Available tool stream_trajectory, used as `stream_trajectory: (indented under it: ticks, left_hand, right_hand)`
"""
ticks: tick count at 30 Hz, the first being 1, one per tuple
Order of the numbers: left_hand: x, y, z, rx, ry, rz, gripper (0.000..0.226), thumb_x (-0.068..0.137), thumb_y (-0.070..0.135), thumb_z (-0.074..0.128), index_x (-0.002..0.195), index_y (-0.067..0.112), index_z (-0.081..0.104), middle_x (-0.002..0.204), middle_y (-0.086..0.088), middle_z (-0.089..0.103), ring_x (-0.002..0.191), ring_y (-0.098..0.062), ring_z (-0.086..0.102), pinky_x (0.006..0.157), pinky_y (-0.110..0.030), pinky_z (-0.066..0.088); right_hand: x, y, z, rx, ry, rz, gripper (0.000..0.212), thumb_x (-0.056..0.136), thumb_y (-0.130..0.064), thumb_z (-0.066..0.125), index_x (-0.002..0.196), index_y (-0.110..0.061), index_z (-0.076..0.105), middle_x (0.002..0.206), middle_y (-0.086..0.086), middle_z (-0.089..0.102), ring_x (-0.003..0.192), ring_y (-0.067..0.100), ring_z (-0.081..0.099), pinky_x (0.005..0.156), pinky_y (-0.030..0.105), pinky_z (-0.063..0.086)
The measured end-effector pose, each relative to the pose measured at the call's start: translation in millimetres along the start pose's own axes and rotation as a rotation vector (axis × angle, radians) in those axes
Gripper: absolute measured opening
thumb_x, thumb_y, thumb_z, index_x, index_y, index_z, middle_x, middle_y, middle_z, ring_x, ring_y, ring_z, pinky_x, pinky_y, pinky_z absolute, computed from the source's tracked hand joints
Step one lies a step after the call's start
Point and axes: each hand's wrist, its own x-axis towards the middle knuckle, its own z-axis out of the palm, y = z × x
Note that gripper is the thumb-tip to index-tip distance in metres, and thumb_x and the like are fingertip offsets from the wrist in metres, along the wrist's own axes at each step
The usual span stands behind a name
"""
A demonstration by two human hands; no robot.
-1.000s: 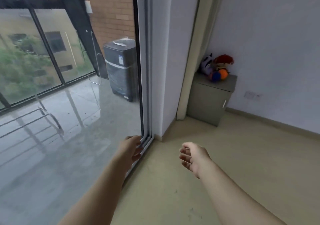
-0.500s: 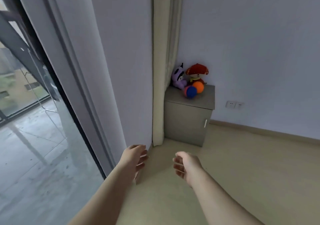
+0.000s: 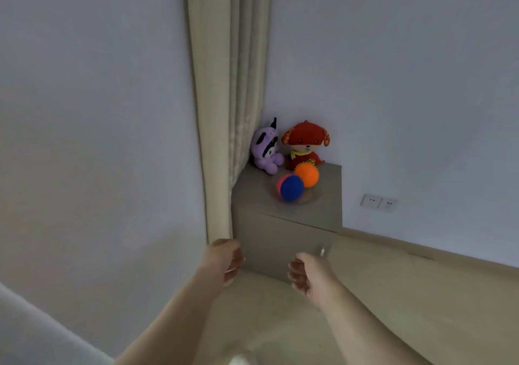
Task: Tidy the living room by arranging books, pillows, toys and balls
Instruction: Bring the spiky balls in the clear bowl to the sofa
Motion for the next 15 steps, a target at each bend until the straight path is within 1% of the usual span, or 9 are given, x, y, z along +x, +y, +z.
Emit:
stream_trajectory:
  ticks: [2, 5, 8, 10, 13, 15]
  left_hand:
    - [50, 26, 22, -0.002, -0.014, 0.005, 0.017, 0.094, 0.011, 0.05, 0.078, 0.013, 0.05, 0.074, -0.006, 0.056, 0.067, -0.017, 0.055, 0.061, -0.024, 0.037]
    - [121, 61, 56, 0.057, -0.027, -0.02, 0.011, 0.093, 0.013, 0.05, 0.082, 0.013, 0.052, 0.074, -0.004, 0.058, 0.067, -0.016, 0.056, 0.062, -0.025, 0.038]
    - [176, 93, 92, 0.145, -0.047, -0.031, 0.012, 0.093, 0.015, 0.051, 0.081, 0.015, 0.051, 0.073, -0.003, 0.056, 0.065, -0.015, 0.054, 0.058, -0.024, 0.036]
    - [202, 106, 110, 0.169, -0.063, -0.037, 0.013, 0.093, 0.016, 0.051, 0.081, 0.016, 0.05, 0.076, -0.003, 0.056, 0.067, -0.015, 0.054, 0.059, -0.025, 0.037]
    - [250, 119, 136, 0.208, -0.028, -0.07, 0.014, 0.094, 0.016, 0.051, 0.08, 0.017, 0.05, 0.078, -0.003, 0.056, 0.069, -0.014, 0.054, 0.061, -0.028, 0.04]
    - [281, 127, 155, 0.214, 0.012, -0.081, 0.01, 0.094, 0.016, 0.052, 0.084, 0.015, 0.051, 0.077, -0.003, 0.053, 0.068, -0.014, 0.051, 0.061, -0.027, 0.039]
  right_hand:
    - [39, -32, 8, 0.023, 0.019, 0.006, 0.021, 0.094, -0.012, 0.047, 0.074, -0.012, 0.052, 0.069, 0.005, 0.055, 0.056, 0.019, 0.049, 0.055, 0.024, 0.035]
    - [89, -76, 18, 0.021, 0.029, 0.047, 0.015, 0.094, -0.014, 0.049, 0.081, -0.01, 0.054, 0.074, 0.007, 0.056, 0.061, 0.02, 0.05, 0.058, 0.026, 0.039]
    - [138, -119, 19, 0.009, 0.072, 0.055, 0.01, 0.093, -0.013, 0.052, 0.086, -0.009, 0.056, 0.076, 0.008, 0.057, 0.065, 0.021, 0.053, 0.058, 0.028, 0.041]
    - [164, -138, 15, 0.015, 0.099, 0.065, 0.009, 0.093, -0.014, 0.052, 0.087, -0.009, 0.056, 0.078, 0.008, 0.058, 0.066, 0.022, 0.054, 0.057, 0.028, 0.042]
    - [216, -165, 10, 0.006, 0.111, 0.117, 0.009, 0.093, -0.015, 0.051, 0.087, -0.01, 0.055, 0.078, 0.008, 0.057, 0.065, 0.021, 0.053, 0.057, 0.028, 0.041]
    - [255, -188, 9, -0.04, 0.105, 0.129, 0.009, 0.094, -0.015, 0.05, 0.089, -0.009, 0.055, 0.077, 0.008, 0.056, 0.064, 0.021, 0.052, 0.057, 0.027, 0.04]
